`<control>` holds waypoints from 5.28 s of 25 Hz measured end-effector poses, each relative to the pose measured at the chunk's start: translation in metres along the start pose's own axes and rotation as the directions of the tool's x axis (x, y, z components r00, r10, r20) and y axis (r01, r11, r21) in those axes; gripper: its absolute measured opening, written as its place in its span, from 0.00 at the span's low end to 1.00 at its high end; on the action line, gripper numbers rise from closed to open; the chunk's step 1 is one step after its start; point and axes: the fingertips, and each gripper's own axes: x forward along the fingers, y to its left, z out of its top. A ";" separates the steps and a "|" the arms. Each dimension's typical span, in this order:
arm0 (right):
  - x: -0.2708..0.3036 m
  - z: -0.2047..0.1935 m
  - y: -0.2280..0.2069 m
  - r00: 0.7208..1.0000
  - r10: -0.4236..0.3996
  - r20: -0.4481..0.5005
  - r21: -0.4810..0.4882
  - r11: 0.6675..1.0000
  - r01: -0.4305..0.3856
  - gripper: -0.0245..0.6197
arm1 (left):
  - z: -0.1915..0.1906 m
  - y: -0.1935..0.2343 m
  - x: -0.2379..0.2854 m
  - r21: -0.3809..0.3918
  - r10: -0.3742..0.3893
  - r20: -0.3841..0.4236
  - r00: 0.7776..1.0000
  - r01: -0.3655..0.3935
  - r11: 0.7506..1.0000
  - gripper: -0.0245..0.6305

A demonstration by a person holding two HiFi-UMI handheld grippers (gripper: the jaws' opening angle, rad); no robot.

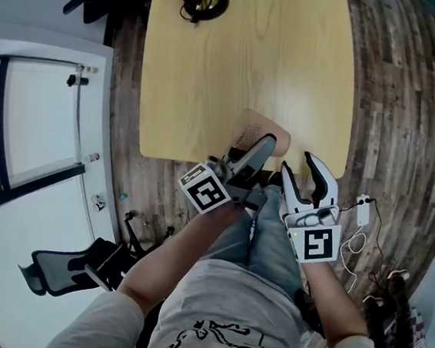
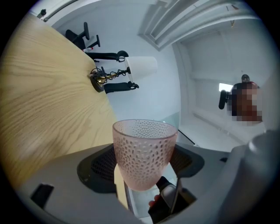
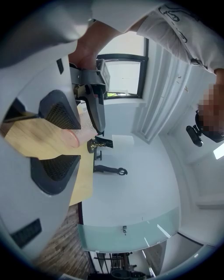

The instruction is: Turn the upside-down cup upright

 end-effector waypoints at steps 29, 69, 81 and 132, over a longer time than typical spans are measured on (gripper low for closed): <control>0.001 -0.002 0.021 0.988 0.149 0.048 0.019 0.988 -0.150 0.50 | -0.037 -0.023 -0.005 -0.305 -0.106 -0.068 0.992 0.080 0.949 0.60; 0.008 0.010 0.025 0.956 0.287 0.060 -0.032 0.958 -0.285 0.52 | -0.032 -0.028 -0.006 -0.462 -0.188 0.013 0.982 0.173 0.870 0.60; 0.007 0.017 0.027 0.952 0.300 0.066 -0.028 0.954 -0.299 0.50 | -0.031 -0.031 -0.006 -0.373 -0.197 -0.009 0.980 0.180 0.910 0.60; 0.008 0.032 0.004 0.971 0.235 0.047 -0.027 0.972 -0.234 0.48 | 0.004 -0.027 -0.024 -0.073 -0.147 -0.025 0.989 0.145 0.987 0.60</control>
